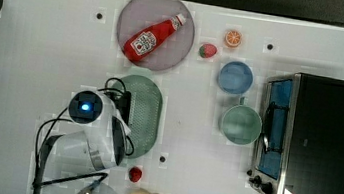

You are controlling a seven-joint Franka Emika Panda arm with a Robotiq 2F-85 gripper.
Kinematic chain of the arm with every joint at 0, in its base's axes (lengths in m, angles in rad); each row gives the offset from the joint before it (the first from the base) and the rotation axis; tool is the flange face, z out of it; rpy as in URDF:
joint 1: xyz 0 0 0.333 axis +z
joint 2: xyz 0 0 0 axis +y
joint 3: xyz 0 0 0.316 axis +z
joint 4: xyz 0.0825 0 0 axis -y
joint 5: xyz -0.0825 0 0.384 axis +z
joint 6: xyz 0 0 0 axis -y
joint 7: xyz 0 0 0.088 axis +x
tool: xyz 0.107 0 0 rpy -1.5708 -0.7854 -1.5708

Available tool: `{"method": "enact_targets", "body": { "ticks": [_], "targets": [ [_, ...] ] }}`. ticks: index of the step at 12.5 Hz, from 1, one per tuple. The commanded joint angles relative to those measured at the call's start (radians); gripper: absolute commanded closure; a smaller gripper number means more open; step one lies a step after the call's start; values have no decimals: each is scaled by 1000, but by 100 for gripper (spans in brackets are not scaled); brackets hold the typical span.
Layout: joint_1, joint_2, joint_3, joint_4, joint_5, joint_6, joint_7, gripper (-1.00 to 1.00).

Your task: Drag strainer right to left.

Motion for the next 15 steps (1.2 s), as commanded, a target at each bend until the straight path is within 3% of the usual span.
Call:
{"method": "enact_targets", "body": {
  "ticks": [1,7,15],
  "targets": [
    [83,15,7,48,40,-12,115,-100],
    [185,92,8,163,140,-13,135,-100],
    [291,181,7,307,144,-21,230,-100]
  ]
}}
